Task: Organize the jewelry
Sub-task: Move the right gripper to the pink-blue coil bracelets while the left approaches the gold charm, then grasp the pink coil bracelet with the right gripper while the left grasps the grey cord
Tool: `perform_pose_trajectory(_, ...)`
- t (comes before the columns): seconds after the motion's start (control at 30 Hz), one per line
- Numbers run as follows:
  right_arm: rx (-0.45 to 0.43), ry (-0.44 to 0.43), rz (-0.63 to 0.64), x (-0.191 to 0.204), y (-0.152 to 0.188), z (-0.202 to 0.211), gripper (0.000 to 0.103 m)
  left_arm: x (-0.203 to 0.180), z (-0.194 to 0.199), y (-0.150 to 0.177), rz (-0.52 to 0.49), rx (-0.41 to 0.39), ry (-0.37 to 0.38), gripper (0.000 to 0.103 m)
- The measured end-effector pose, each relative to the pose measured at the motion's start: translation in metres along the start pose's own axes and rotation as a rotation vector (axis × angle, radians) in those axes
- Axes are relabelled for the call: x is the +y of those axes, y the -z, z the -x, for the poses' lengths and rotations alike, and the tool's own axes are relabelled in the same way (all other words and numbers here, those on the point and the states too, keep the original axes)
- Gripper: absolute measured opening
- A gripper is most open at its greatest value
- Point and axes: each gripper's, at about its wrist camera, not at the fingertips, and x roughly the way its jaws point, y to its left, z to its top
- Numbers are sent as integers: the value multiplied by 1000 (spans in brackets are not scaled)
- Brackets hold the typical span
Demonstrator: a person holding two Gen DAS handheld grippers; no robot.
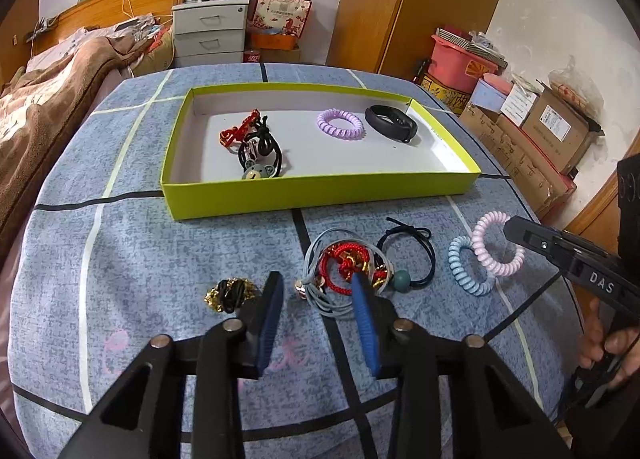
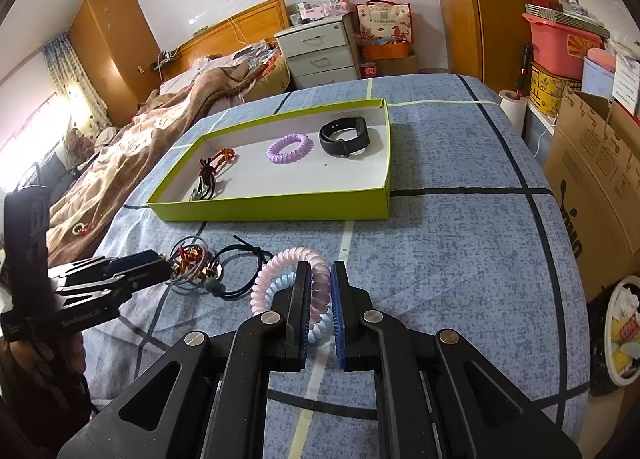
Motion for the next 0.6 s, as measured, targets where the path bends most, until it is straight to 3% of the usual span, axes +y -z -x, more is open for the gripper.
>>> perform_pose_trajectory(0.37,-1,-5,2,1,1,0,10,1,-14,0,9,30,-16,31)
perform_pose_trajectory(0.47,0,-5,4,2,2,0,10,2,-14,0,11,30,-13,17)
perform_pose_trajectory(0.6,2,-3,4,2,3,0,10,2,-13,0,8,27,-12,17)
